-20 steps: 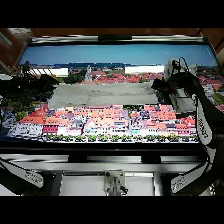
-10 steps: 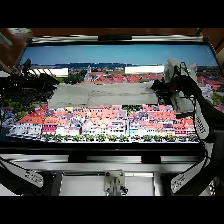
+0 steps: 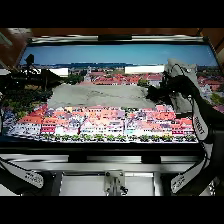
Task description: Fold the shirts.
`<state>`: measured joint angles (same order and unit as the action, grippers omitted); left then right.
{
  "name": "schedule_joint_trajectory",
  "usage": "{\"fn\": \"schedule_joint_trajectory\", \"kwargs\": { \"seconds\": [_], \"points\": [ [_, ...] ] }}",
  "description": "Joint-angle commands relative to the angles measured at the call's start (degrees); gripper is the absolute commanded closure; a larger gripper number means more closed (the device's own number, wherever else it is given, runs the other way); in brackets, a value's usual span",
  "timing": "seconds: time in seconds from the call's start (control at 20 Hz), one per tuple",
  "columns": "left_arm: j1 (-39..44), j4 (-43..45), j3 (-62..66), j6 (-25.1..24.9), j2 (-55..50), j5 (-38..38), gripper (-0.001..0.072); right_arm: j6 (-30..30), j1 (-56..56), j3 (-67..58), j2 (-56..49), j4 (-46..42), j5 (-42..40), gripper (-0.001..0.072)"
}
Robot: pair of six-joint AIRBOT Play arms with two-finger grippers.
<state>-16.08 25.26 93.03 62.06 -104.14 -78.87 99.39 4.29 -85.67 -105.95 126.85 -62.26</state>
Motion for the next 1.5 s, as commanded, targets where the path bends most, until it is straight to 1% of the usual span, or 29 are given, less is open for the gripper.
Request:
{"fn": "schedule_joint_trajectory", "kwargs": {
  "seconds": [0.0, 0.05, 0.1, 0.2, 0.3, 0.5, 0.7, 0.9, 1.1, 1.2, 1.35, 1.4, 1.45],
  "points": [
    [3.1, -2.2, 0.0, -1.4, 0.9, -2.1, 0.0246, 2.2, -0.1, -0.2, 7.3, 1.5, -2.0, 0.0627],
    [4.7, -1.9, 0.0, -1.3, 0.9, -2.4, 0.0254, 2.2, -0.1, -0.2, 10.3, 1.4, -2.3, 0.0627],
    [6.6, -0.5, -0.2, -1.3, 0.9, -2.4, 0.0321, 2.1, -0.1, -0.2, 13.2, 1.4, -2.4, 0.0627],
    [11.1, 3.6, -0.3, -0.6, 0.8, -2.2, 0.0326, 0.0, -0.1, -0.2, 18.8, 1.4, -3.3, 0.0627],
    [16.3, 4.8, -1.2, -1.6, 0.8, -0.9, 0.0326, -3.0, -0.3, -0.2, 23.6, 1.6, -7.1, 0.0627],
    [23.8, 4.8, -4.5, -2.4, 0.8, 6.0, 0.0326, -6.8, -0.9, -0.2, 31.1, 1.3, -14.1, 0.0627],
    [27.4, 4.7, -5.3, -2.2, 0.8, 8.4, 0.0325, -10.6, -0.9, -0.2, 35.7, -4.0, -16.3, 0.0627],
    [29.8, 4.8, -5.3, -2.2, 0.8, 11.4, 0.0326, -11.0, -0.9, -0.2, 36.1, -3.7, -20.2, 0.0627],
    [33.1, 4.8, -5.3, 0.3, 0.4, 14.1, 0.0326, -11.0, -0.9, -0.2, 37.8, -2.7, -23.1, 0.0627],
    [36.6, 4.7, -5.3, 2.4, -0.4, 17.1, 0.0326, -11.6, -0.9, -0.2, 39.7, -2.7, -24.8, 0.0627],
    [42.9, 4.7, -5.3, 3.4, -2.4, 18.1, 0.0326, -12.4, -0.9, -0.2, 43.2, -2.7, -26.9, 0.0626],
    [45.1, 4.7, -5.3, 4.7, -3.1, 19.5, 0.0326, -13.0, -0.9, -0.2, 44.5, -2.6, -27.3, 0.0626],
    [47.1, 4.7, -5.3, 7.0, -3.9, 22.4, 0.0326, -13.5, -0.9, -0.2, 45.7, -2.6, -27.6, 0.0626]
  ]
}}
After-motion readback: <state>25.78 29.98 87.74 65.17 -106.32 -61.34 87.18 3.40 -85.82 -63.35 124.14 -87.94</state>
